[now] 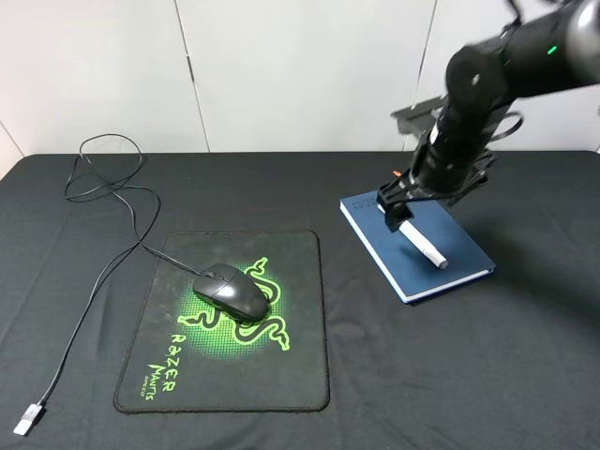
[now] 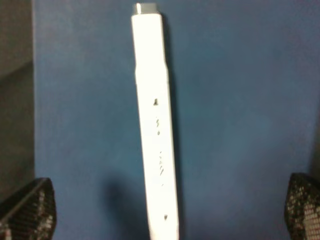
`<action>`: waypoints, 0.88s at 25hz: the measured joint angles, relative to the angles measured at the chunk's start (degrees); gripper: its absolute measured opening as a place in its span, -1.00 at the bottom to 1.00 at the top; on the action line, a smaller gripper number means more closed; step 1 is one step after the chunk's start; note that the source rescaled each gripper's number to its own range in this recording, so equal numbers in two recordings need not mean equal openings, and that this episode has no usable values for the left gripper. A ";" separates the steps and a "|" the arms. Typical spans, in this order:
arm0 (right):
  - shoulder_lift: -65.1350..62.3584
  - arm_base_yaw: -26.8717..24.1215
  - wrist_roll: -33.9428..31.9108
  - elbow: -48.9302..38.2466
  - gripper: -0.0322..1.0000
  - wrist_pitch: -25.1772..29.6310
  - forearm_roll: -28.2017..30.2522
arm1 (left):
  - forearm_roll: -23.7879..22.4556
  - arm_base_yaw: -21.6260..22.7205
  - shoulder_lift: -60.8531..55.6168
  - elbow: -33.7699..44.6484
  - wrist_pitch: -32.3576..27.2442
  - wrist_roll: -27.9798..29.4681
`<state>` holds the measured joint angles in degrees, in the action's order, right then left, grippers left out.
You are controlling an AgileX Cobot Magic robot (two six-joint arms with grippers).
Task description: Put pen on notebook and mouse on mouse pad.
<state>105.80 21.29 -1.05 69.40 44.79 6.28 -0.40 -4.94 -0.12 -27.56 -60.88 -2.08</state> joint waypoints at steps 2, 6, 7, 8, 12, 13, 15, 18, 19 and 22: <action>-2.87 0.00 0.00 0.00 1.00 2.99 -1.11 | 0.00 0.00 0.00 0.00 0.00 0.00; -8.59 0.00 0.00 0.00 1.00 8.12 -2.78 | 0.00 0.00 0.00 0.00 0.00 0.00; -9.81 0.00 0.00 0.00 1.00 9.12 -3.02 | 0.00 0.00 0.00 0.00 0.00 0.00; -11.24 0.00 0.00 0.00 1.00 10.27 -3.28 | 0.00 0.00 0.00 0.00 0.00 0.00; -16.48 0.00 0.00 0.00 1.00 15.44 -4.09 | 0.00 0.00 0.00 0.00 0.00 0.00; -17.80 0.00 0.07 0.00 1.00 17.07 -4.14 | 0.00 0.00 0.00 0.00 0.00 0.00; -20.09 0.00 0.05 0.04 1.00 20.21 -4.14 | 0.00 0.00 0.00 0.00 0.00 0.00; -23.40 0.00 0.05 0.06 1.00 24.06 -4.30 | 0.00 0.00 0.00 0.00 0.00 0.00; -24.50 0.00 0.05 0.06 1.00 24.59 -4.43 | 0.00 0.00 0.00 0.00 0.00 0.00; -27.83 0.00 0.05 0.06 1.00 24.83 -5.59 | 0.00 0.00 0.00 0.00 0.00 0.00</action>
<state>77.97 21.29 -0.99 69.46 69.62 0.69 -0.40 -4.94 -0.12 -27.56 -60.88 -2.08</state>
